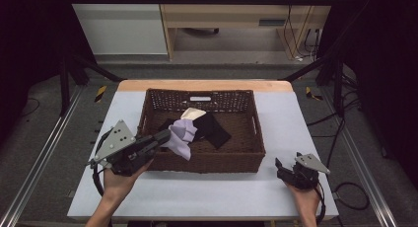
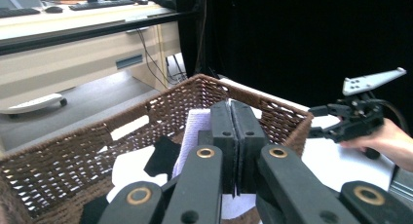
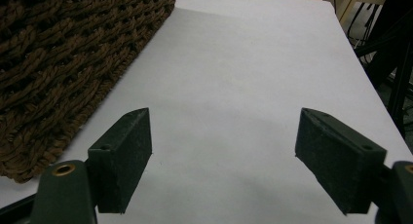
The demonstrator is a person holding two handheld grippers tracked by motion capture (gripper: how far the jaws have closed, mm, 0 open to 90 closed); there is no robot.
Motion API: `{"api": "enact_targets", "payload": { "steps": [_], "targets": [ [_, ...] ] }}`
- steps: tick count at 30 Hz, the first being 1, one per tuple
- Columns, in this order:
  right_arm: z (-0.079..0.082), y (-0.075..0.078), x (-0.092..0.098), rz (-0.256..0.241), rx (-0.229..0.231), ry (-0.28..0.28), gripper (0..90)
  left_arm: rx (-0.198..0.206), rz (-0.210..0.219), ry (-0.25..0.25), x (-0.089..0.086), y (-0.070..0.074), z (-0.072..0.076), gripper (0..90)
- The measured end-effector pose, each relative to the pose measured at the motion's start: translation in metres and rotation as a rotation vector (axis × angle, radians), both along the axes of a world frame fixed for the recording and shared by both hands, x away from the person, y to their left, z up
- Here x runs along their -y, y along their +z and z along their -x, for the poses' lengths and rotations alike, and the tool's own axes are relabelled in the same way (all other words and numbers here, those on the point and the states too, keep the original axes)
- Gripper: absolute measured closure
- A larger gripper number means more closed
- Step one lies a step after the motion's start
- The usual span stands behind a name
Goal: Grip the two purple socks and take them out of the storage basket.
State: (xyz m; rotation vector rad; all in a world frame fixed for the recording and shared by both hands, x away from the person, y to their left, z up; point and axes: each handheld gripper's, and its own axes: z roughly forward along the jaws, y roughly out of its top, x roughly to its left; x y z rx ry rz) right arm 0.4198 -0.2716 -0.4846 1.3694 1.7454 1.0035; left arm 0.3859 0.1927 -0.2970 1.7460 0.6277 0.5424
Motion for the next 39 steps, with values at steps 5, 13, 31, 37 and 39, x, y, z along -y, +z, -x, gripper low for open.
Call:
{"api": "enact_targets", "payload": {
  "steps": [5, 13, 31, 37, 39],
  "targets": [
    [0.000, 0.000, 0.000, 0.002, 0.000, 0.002, 21.3, -0.019, -0.019, -0.029, -0.002, -0.009, 0.013, 88.4],
    [0.000, 0.000, -0.001, 0.008, 0.003, -0.001, 21.3, -0.094, -0.041, -0.056, -0.005, -0.035, 0.025, 88.3],
    [0.000, 0.000, -0.001, 0.009, -0.001, -0.004, 21.2, -0.318, -0.161, -0.065, 0.011, -0.112, 0.019, 88.4],
    [0.000, 0.000, -0.001, 0.009, -0.001, -0.005, 21.1, -0.352, -0.225, -0.046, 0.018, -0.131, 0.012, 88.1],
    [0.000, 0.000, -0.001, 0.009, -0.001, -0.005, 21.1, -0.367, -0.233, -0.045, 0.019, -0.137, 0.009, 88.0]
  ]
}}
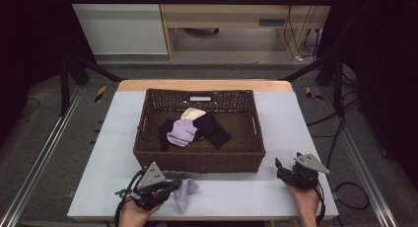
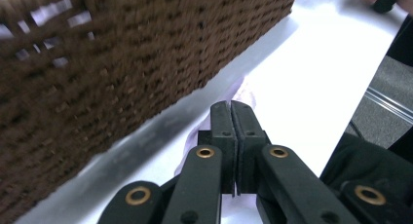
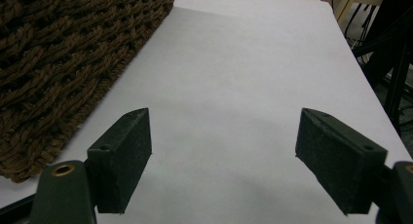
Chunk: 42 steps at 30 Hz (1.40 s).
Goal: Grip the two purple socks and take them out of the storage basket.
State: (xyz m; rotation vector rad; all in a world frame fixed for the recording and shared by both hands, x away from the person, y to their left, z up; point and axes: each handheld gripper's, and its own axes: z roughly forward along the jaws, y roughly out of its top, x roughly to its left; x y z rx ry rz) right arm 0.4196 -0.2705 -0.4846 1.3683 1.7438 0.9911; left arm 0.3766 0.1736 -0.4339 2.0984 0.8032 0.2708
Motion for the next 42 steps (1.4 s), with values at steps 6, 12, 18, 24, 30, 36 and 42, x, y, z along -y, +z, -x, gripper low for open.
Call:
{"api": "enact_targets", "payload": {
  "steps": [6, 12, 18, 24, 30, 36, 42],
  "targets": [
    [0.000, 0.000, 0.000, 0.001, -0.001, -0.001, 20.9, -0.038, -0.042, 0.018, 0.002, -0.015, -0.006, 79.1],
    [0.000, 0.000, 0.000, 0.005, -0.001, 0.000, 20.8, -0.071, -0.016, 0.038, -0.003, -0.014, -0.009, 65.2],
    [0.000, 0.000, 0.000, 0.007, -0.001, -0.001, 20.8, -0.081, 0.017, 0.066, -0.011, -0.005, -0.010, 54.0],
    [-0.001, 0.000, 0.000, 0.004, -0.005, 0.000, 20.8, -0.008, 0.033, 0.097, -0.018, 0.015, -0.007, 52.2],
    [-0.001, 0.000, 0.000, 0.005, -0.005, -0.003, 20.9, 0.061, 0.057, 0.119, -0.025, 0.038, -0.010, 52.5],
    [0.000, 0.000, 0.000, 0.005, 0.002, -0.003, 22.5, 0.139, 0.098, 0.149, -0.028, 0.068, -0.018, 53.2],
    [0.002, 0.000, 0.000, -0.002, 0.025, 0.009, 25.4, 0.207, 0.089, 0.194, -0.024, 0.089, -0.046, 55.7]
  ]
}}
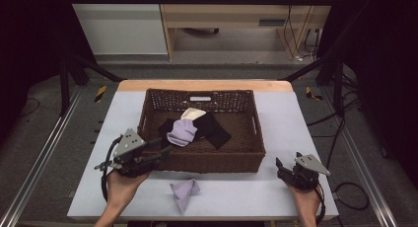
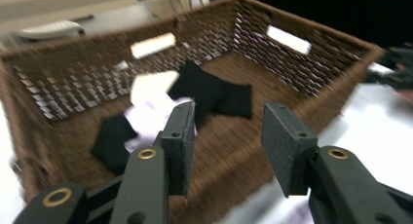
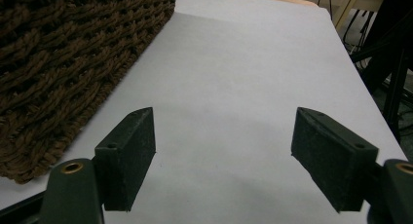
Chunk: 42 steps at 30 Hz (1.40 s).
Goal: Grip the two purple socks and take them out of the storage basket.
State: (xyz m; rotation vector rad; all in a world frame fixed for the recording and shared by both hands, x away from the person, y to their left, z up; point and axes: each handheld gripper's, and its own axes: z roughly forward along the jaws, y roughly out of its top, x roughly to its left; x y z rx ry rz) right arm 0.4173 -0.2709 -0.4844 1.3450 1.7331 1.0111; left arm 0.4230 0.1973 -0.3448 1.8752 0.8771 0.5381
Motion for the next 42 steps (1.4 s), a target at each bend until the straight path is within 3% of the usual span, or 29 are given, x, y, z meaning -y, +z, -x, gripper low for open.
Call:
{"api": "enact_targets", "payload": {
  "steps": [6, 9, 15, 19, 22, 26, 27, 31, 33, 42],
  "targets": [
    [-0.001, 0.000, 0.001, -0.018, -0.014, 0.027, 26.9, 0.003, -0.008, 0.039, 0.009, 0.007, -0.035, 56.1],
    [-0.001, 0.000, 0.002, -0.018, -0.016, 0.026, 26.9, 0.010, -0.039, 0.070, 0.013, 0.008, -0.054, 55.8],
    [-0.002, 0.000, 0.002, -0.020, -0.018, 0.024, 26.4, 0.048, -0.017, 0.120, 0.014, 0.014, -0.082, 54.2],
    [-0.002, 0.000, 0.002, -0.026, -0.022, 0.012, 25.5, 0.060, -0.022, 0.133, 0.015, 0.011, -0.096, 53.0],
    [-0.002, 0.000, 0.002, -0.024, -0.023, 0.015, 26.2, 0.050, -0.056, 0.143, 0.018, 0.003, -0.107, 52.5],
    [-0.002, 0.000, 0.001, -0.014, -0.027, 0.030, 28.5, -0.021, -0.082, 0.162, 0.022, -0.012, -0.122, 52.4],
    [-0.003, 0.000, 0.000, -0.007, -0.033, 0.033, 28.3, -0.057, -0.106, 0.165, 0.023, -0.020, -0.129, 52.6],
    [-0.003, 0.000, 0.000, 0.000, -0.033, 0.028, 27.5, -0.094, -0.141, 0.173, 0.024, -0.031, -0.136, 52.2],
    [-0.002, 0.000, 0.000, -0.003, -0.031, 0.026, 28.1, -0.135, -0.165, 0.174, 0.025, -0.036, -0.139, 52.5],
    [-0.004, -0.001, -0.001, 0.006, -0.048, 0.031, 28.1, -0.196, -0.238, 0.200, 0.030, -0.046, -0.143, 52.8]
  ]
}}
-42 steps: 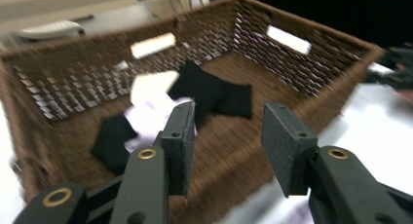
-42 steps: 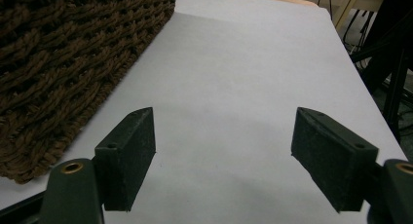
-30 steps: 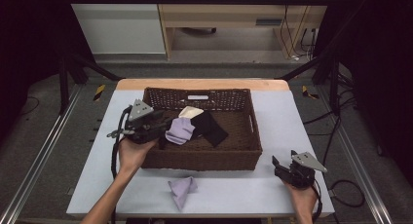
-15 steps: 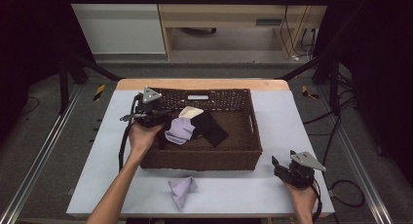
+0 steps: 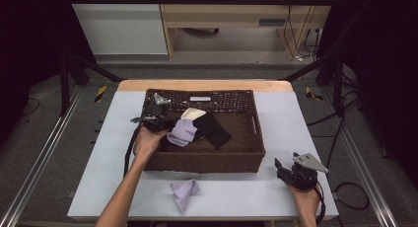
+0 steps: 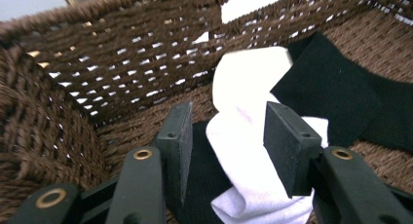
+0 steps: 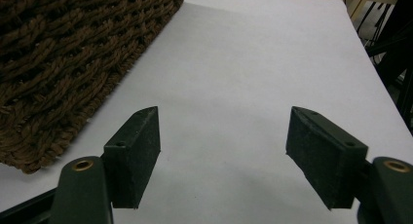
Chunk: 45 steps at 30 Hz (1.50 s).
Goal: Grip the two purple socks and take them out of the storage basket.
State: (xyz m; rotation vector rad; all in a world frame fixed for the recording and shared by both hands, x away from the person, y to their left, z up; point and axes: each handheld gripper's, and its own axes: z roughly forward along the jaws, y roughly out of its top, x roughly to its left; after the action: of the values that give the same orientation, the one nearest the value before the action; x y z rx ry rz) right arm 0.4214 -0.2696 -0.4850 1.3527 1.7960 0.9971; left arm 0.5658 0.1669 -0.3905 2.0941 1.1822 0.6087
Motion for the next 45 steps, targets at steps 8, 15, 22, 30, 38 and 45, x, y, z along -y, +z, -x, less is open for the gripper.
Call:
{"api": "enact_targets", "payload": {
  "steps": [8, 15, 22, 30, 38, 45],
  "targets": [
    [0.001, 0.000, 0.000, 0.004, 0.009, 0.000, 27.3, -0.071, -0.093, -0.026, 0.010, -0.010, -0.002, 48.2],
    [0.000, 0.000, 0.000, 0.010, 0.002, 0.000, 26.6, -0.152, -0.093, -0.031, 0.011, -0.015, -0.007, 44.7],
    [0.000, 0.000, 0.000, 0.001, -0.006, -0.001, 25.3, -0.220, -0.116, -0.044, 0.013, -0.020, -0.009, 39.6],
    [-0.001, 0.000, -0.001, 0.011, -0.009, 0.002, 24.9, -0.318, -0.104, -0.054, 0.013, -0.027, -0.013, 47.0],
    [-0.001, 0.000, -0.001, 0.011, -0.015, 0.002, 25.0, -0.366, -0.084, -0.064, 0.011, -0.028, -0.015, 84.4],
    [-0.001, 0.000, -0.001, 0.012, -0.014, 0.001, 25.2, -0.204, -0.025, -0.059, 0.008, -0.015, -0.007, 86.5]
  ]
}}
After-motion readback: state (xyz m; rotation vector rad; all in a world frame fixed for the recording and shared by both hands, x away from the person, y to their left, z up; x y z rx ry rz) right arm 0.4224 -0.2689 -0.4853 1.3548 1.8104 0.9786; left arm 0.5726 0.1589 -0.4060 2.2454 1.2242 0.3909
